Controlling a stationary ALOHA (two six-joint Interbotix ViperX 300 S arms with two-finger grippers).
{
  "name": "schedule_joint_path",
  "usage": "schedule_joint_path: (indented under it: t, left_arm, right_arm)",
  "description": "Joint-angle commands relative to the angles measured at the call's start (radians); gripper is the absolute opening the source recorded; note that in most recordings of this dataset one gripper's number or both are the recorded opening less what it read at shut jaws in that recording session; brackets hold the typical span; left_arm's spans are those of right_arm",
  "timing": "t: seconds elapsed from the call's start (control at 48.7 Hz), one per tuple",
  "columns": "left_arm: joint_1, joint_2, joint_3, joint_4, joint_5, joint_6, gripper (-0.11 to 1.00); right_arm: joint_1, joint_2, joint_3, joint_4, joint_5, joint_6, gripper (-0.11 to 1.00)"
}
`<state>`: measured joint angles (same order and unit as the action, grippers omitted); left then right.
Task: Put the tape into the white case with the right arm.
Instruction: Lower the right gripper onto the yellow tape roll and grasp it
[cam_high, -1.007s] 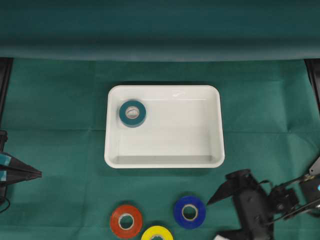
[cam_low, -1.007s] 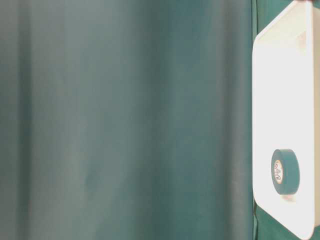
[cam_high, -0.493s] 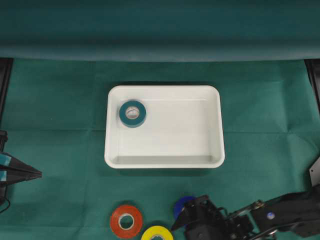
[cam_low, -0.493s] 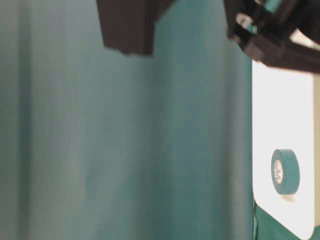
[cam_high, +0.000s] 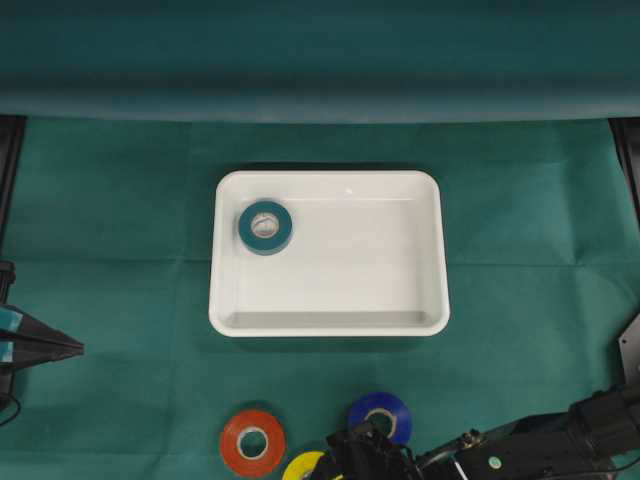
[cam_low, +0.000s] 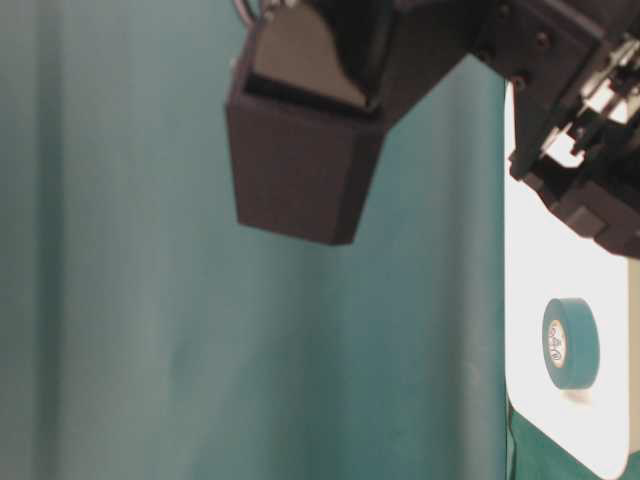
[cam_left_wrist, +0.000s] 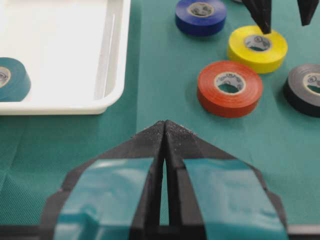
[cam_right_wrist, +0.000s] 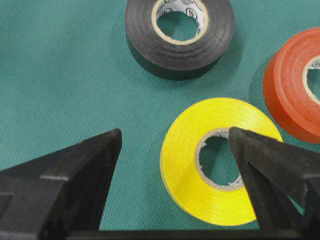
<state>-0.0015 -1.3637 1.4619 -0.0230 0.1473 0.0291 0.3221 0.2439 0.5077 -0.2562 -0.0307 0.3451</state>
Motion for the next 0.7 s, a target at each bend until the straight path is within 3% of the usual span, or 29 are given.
schedule_joint_path:
  t: [0.0, 0.678]
  left_arm:
    - [0.002, 0.009, -0.011, 0.0, -0.009, -0.002, 0.0]
    - [0.002, 0.009, -0.011, 0.0, -0.009, -0.003, 0.0]
  right_arm:
    - [0.005, -0.015, -0.021, -0.002, -0.003, -0.002, 0.59]
    - [-0.005, 0.049, -0.02, -0.002, 0.002, 0.0, 0.59]
